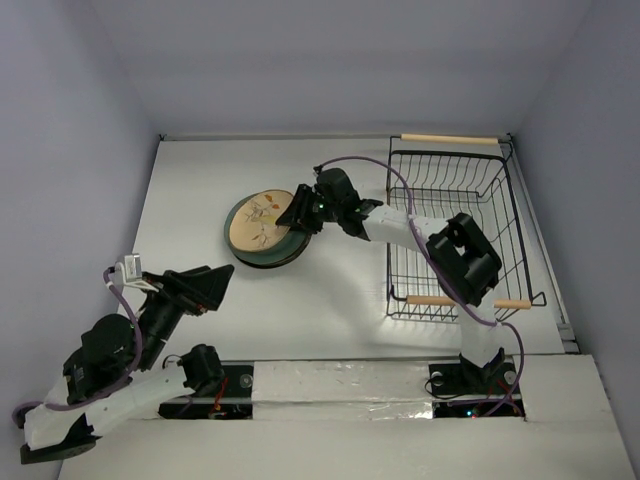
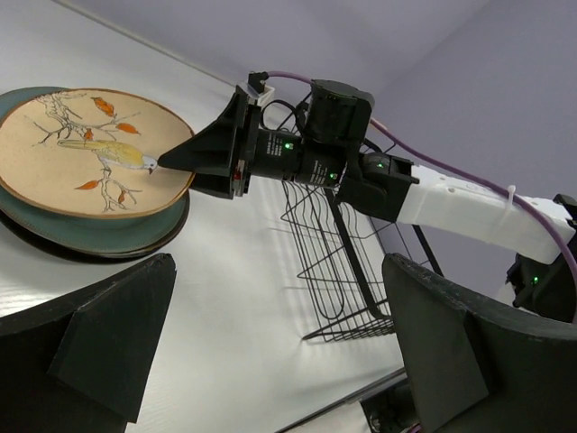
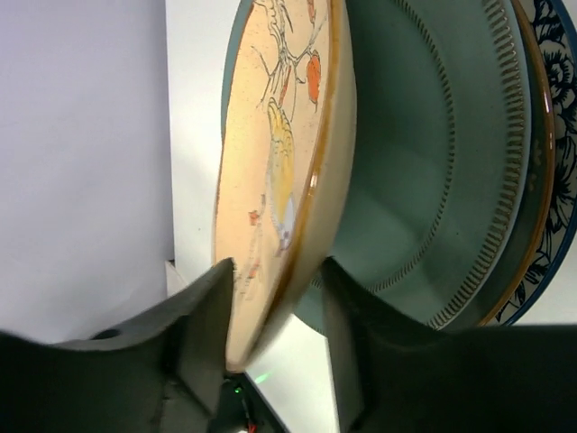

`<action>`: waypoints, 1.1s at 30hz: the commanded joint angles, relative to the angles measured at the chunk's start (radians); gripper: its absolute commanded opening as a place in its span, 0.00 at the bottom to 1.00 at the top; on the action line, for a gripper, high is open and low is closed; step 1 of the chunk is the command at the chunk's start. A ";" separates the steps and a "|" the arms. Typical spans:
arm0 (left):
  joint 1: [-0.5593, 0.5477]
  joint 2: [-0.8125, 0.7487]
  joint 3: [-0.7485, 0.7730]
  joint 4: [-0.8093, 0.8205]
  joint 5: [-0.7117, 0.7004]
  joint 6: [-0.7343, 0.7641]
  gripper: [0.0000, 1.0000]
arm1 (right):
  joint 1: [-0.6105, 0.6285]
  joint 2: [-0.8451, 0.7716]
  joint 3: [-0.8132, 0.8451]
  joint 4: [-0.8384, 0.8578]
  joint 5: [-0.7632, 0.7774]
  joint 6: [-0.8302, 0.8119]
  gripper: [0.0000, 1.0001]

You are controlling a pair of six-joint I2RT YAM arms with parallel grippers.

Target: Unload the plates from the dish rack

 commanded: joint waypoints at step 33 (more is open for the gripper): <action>0.002 -0.023 0.000 0.025 0.014 -0.019 0.99 | 0.070 -1.195 -0.339 -0.201 0.701 -0.462 0.12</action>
